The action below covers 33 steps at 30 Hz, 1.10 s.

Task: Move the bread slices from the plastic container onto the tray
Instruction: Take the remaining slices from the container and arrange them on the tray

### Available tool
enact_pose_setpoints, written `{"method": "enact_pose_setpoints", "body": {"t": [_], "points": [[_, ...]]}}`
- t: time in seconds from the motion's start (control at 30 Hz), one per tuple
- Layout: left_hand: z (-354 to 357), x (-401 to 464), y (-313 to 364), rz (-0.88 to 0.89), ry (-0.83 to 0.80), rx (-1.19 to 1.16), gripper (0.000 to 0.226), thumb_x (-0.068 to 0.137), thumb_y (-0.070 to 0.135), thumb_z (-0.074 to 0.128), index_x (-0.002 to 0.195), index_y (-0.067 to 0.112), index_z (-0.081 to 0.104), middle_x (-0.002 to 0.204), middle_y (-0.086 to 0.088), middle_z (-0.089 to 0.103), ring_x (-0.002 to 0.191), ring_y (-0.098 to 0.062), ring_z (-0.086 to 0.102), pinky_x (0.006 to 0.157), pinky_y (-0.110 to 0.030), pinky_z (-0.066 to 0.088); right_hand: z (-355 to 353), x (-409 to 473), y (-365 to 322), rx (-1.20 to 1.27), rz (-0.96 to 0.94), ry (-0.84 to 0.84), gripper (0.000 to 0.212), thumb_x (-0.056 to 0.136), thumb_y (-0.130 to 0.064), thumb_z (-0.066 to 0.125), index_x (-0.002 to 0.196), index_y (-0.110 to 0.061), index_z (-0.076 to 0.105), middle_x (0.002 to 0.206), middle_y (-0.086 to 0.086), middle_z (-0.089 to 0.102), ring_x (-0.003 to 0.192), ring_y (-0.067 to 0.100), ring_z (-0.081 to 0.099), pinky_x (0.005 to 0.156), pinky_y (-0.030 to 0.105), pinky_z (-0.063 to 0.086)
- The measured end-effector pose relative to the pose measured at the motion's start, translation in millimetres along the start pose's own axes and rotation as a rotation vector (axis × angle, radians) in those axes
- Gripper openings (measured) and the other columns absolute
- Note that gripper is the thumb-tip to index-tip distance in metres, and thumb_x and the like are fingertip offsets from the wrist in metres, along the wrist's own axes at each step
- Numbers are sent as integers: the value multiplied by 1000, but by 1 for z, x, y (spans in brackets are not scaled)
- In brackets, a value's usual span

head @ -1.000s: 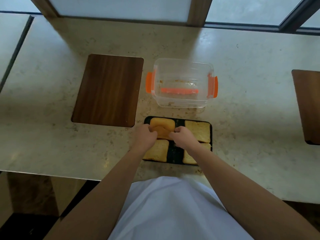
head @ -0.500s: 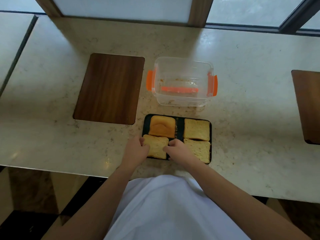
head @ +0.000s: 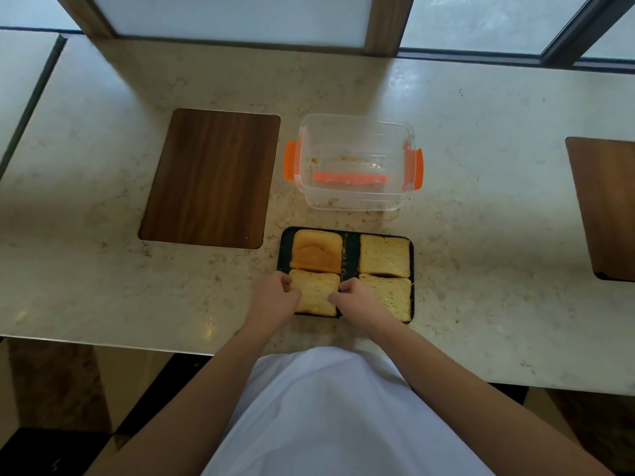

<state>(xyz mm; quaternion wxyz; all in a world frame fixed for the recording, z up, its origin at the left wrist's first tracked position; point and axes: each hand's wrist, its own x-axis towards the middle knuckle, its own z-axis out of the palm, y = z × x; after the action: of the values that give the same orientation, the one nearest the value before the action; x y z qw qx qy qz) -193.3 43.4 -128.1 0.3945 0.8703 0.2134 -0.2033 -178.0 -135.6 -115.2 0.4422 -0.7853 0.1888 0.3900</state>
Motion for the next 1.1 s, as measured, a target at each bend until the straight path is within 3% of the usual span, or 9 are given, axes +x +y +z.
{"method": "enact_pose_setpoints", "body": {"t": [0.13,0.3,0.4,0.53,0.73,0.83,0.9,1.0,1.1], "points": [[-2,4,5,12,-5,-2,29,85,22,60,114,16,58,87,8,56,74,-4,53,54,-22,37,-5,3,-1,-55,0,20,23,87,-23,59,107,-13,56,79,4,53,66,17,50,56,31,38],[-7,17,23,106,35,5,25,87,20,59,112,17,58,83,15,53,67,-1,49,55,-19,36,-14,18,-21,-39,-66,161,52,89,-26,59,138,-13,47,93,-11,54,80,5,54,57,26,43],[-9,27,35,130,12,-6,18,87,19,58,103,24,55,77,18,48,63,0,45,55,-17,35,-15,27,-34,20,-69,184,58,89,-23,58,144,-12,43,104,-6,57,78,3,49,60,25,42],[-8,35,44,116,13,-2,34,86,20,58,121,17,59,75,23,44,60,4,45,50,-14,31,-16,33,-43,5,-54,160,57,87,-22,57,142,-11,46,84,-14,49,69,1,48,71,30,53],[-10,39,44,79,6,-39,30,87,23,58,117,21,57,77,22,45,62,3,47,51,-15,30,-15,35,-46,-36,-62,156,56,88,-22,56,142,-12,47,82,-15,48,69,1,48,60,22,45],[-12,38,42,60,6,-54,12,87,23,57,92,32,50,77,21,43,62,4,43,52,-15,30,-13,36,-50,-33,-63,146,52,90,-21,56,141,-11,48,85,-12,51,84,-2,51,78,32,54],[-14,35,41,68,27,-52,26,87,22,58,78,39,40,75,20,42,61,4,42,53,-15,30,-11,37,-53,-38,-69,136,50,91,-20,56,139,-10,49,95,-2,58,92,0,51,86,38,55],[-16,32,40,62,25,-67,16,88,20,56,90,30,43,76,18,46,63,1,47,52,-17,32,-5,40,-56,-44,-92,123,52,91,-22,57,140,-10,49,104,2,56,73,2,47,66,26,47],[-17,31,41,65,25,-101,4,86,19,55,87,20,52,75,9,54,62,-7,51,51,-23,33,-4,40,-58,-48,-91,119,53,90,-23,58,140,-10,49,103,1,54,77,10,47,70,30,45]]}}
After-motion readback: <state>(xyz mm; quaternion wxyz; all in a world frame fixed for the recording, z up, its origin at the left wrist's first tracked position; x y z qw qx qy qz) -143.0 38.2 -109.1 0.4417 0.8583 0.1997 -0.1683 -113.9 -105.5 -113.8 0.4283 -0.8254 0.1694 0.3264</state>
